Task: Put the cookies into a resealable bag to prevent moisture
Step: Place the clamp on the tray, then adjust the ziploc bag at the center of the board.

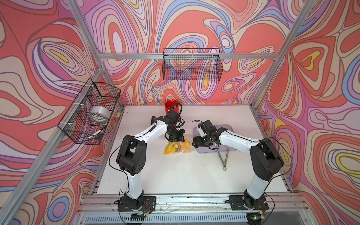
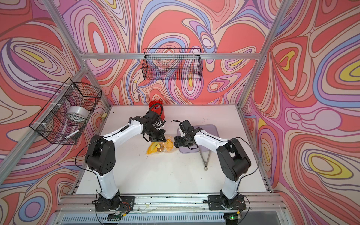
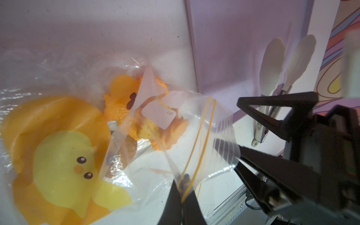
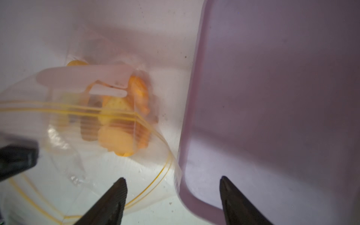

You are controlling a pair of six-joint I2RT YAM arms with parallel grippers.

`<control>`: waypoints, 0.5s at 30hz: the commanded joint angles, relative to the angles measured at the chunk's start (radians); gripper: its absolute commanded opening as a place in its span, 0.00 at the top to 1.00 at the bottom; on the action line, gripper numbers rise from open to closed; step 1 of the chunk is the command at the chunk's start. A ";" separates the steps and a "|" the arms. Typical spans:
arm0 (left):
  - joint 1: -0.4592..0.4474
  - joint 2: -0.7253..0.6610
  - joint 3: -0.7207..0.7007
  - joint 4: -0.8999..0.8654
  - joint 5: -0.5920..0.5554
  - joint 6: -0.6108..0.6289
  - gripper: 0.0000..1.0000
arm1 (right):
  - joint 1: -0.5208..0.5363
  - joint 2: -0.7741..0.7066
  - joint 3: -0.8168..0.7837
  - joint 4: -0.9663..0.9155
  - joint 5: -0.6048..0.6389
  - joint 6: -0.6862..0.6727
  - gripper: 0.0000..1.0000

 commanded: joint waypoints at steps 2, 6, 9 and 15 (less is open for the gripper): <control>0.006 -0.026 0.015 -0.035 0.013 0.025 1.00 | -0.003 0.089 0.090 0.093 0.010 0.007 0.39; 0.006 -0.035 0.018 -0.042 0.024 0.035 1.00 | -0.003 0.127 0.142 0.120 -0.031 0.018 0.61; 0.006 -0.055 0.019 -0.059 0.023 0.056 1.00 | -0.003 0.117 0.154 0.129 -0.075 0.059 0.81; 0.016 -0.133 -0.010 -0.091 0.040 0.129 0.94 | -0.002 0.008 0.079 0.223 -0.130 0.313 1.00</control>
